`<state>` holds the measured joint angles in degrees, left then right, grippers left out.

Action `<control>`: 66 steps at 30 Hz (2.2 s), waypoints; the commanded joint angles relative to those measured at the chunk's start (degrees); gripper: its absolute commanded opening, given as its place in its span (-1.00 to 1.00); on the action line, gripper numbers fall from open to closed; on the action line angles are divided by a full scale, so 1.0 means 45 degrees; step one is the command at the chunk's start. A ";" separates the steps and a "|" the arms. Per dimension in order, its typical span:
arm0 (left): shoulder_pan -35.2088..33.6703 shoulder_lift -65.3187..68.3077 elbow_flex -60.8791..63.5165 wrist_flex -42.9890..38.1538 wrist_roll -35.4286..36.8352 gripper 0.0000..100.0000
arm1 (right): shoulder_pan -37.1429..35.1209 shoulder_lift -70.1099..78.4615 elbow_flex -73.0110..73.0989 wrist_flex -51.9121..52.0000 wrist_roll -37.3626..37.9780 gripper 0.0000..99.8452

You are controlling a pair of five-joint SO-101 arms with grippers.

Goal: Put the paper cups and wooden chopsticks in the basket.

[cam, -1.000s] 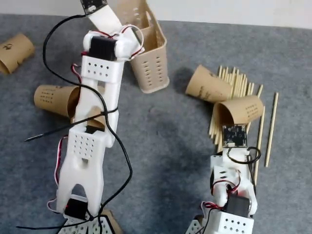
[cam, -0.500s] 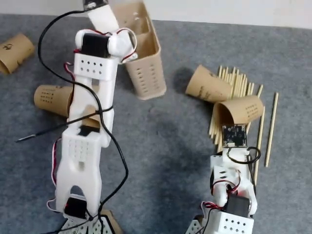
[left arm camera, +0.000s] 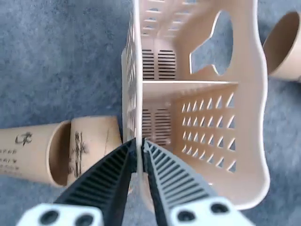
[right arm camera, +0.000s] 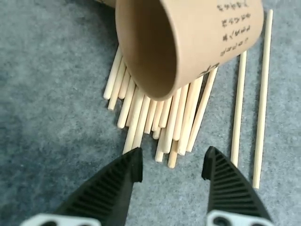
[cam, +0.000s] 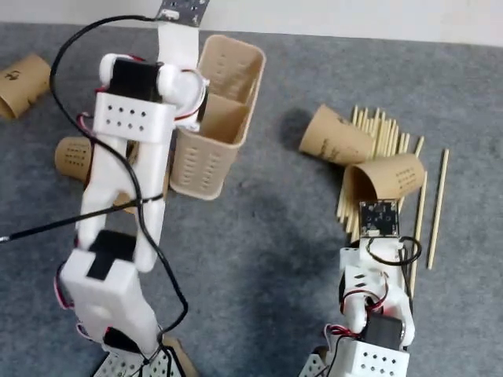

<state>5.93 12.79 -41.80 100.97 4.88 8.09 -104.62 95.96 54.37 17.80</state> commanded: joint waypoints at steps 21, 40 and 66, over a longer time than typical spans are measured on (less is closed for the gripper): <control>0.3624 -0.3409 0.2979 0.0020 0.3770 -0.99 | -0.0107 -0.0107 0.0850 -0.0225 0.0098 -0.56; 0.0967 -0.3565 0.5109 -0.0703 0.0098 -0.64 | -0.0420 -0.0107 0.0850 -0.0225 0.0137 -0.56; -0.6984 0.0303 0.3702 -0.0488 -0.5685 -0.55 | -0.0440 -0.0107 0.0869 -0.0225 0.0156 -0.56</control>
<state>-28.53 13.14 -24.92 93.41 -17.36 6.59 -104.62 95.96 54.37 17.80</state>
